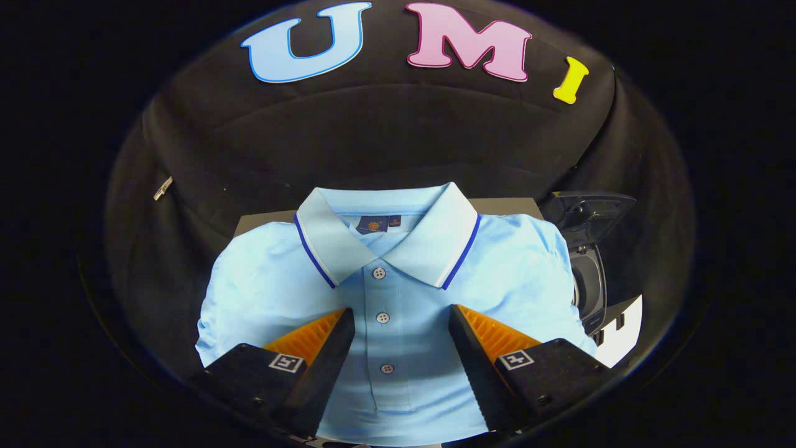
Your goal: Put the clothes into the washing machine and then close the washing machine lid.
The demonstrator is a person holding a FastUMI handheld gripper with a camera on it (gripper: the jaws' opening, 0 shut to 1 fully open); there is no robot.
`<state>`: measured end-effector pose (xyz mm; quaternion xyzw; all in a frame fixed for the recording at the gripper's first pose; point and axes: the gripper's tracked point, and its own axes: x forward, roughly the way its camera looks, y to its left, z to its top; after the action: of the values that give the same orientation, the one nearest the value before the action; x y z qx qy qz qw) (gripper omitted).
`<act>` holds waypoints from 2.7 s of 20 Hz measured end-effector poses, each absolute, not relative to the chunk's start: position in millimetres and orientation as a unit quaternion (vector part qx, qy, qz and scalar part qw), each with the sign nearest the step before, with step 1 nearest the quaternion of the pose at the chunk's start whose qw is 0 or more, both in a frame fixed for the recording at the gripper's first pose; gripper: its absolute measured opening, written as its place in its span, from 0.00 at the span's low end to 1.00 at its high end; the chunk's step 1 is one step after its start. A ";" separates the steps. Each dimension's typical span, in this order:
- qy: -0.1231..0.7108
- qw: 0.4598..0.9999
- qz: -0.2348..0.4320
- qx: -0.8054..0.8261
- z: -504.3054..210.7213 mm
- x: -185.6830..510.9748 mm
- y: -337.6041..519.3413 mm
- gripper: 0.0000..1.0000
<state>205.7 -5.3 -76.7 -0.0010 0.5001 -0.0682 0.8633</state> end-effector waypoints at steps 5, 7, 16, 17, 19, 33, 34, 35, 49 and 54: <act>0.516 0.854 -0.058 -0.001 -73.8 208.8 -3.7 0.60; 0.513 0.856 -0.056 0.005 -73.2 204.7 1.8 0.37; 0.436 0.899 -0.034 0.008 -69.5 209.4 -1.0 0.06; 0.423 0.905 -0.029 -0.001 -68.7 209.7 -0.4 0.06; 0.391 0.920 -0.022 0.005 -60.5 209.4 2.8 0.06; 0.230 0.970 -0.033 -0.072 61.1 185.0 -28.2 0.06; 0.223 0.971 -0.036 -0.073 71.3 182.4 -36.5 0.06; 0.213 0.974 -0.035 -0.074 81.2 180.9 -44.8 0.06; 0.193 0.978 -0.026 -0.070 132.5 169.4 -215.6 0.06; 0.191 0.978 -0.050 -0.072 129.5 185.9 -274.6 0.06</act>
<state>185.9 -274.6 129.5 -0.0720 0.1912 -0.0497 0.9777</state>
